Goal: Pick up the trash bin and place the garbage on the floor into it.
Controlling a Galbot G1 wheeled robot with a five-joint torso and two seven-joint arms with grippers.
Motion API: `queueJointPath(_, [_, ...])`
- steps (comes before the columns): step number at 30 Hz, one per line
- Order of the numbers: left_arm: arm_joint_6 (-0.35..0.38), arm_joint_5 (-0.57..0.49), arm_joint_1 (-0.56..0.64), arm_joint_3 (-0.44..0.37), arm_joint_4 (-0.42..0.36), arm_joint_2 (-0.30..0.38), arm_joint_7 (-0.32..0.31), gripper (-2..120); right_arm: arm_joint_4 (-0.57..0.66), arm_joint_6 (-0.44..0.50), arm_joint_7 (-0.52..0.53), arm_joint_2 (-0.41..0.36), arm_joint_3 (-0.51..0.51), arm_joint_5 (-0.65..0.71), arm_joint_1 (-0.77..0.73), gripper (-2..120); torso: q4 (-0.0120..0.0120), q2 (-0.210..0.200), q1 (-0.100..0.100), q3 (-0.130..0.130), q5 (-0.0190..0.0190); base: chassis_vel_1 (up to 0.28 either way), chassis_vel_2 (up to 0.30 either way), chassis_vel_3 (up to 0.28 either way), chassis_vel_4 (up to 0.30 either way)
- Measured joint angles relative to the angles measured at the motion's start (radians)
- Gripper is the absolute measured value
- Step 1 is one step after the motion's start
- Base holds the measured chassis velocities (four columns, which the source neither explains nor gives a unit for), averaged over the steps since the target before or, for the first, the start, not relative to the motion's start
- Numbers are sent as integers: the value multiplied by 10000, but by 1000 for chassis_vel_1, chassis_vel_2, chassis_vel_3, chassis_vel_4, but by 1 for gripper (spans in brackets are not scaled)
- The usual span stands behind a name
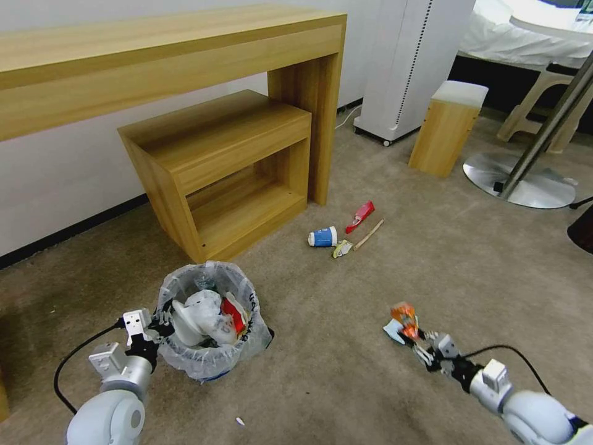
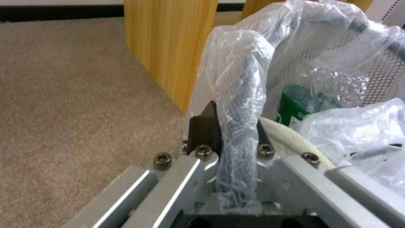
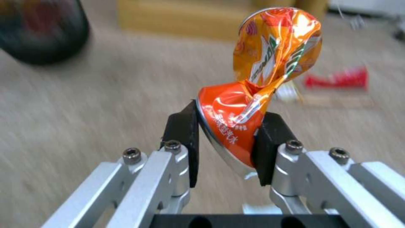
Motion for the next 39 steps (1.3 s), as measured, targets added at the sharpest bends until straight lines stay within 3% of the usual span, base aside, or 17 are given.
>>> queueJointPath(8, [6,19,-1,-7,16,-29,9,2,847,720,-2238,-194,-296,1835,1360,24,0,0,0,1,1,0,0,0,0])
queueJointPath(11, [22,63,33,-10,-45,-109,9,2,1528,567,-3171,-314,-1092,2896,2956,24,0,0,0,0,0,0,0,0,0])
queueJointPath(16, [74,106,32,48,-137,-184,7,2,1809,367,-3611,-411,-2146,3561,4175,24,5,0,0,1,3,0,0,0,0])
queueJointPath(19, [144,108,-76,184,-139,-178,-11,2,1947,278,-3715,-501,-2307,3709,4296,24,3,0,0,1,0,0,0,0,0])
queueJointPath(20, [185,107,-142,287,-139,-157,-13,2,2038,201,-3837,-569,-2463,3809,4364,24,-8,0,0,0,-5,0,0,0,0])
queueJointPath(27, [303,129,-163,559,-304,-87,25,2,2038,132,-4164,-628,-3174,3976,4703,24,-1,0,0,0,0,0,0,0,0])
queueJointPath(39, [451,125,56,594,-938,-72,203,2,1057,139,-3883,95,-4174,3943,5926,24,1,0,0,0,0,0,0,0,0])
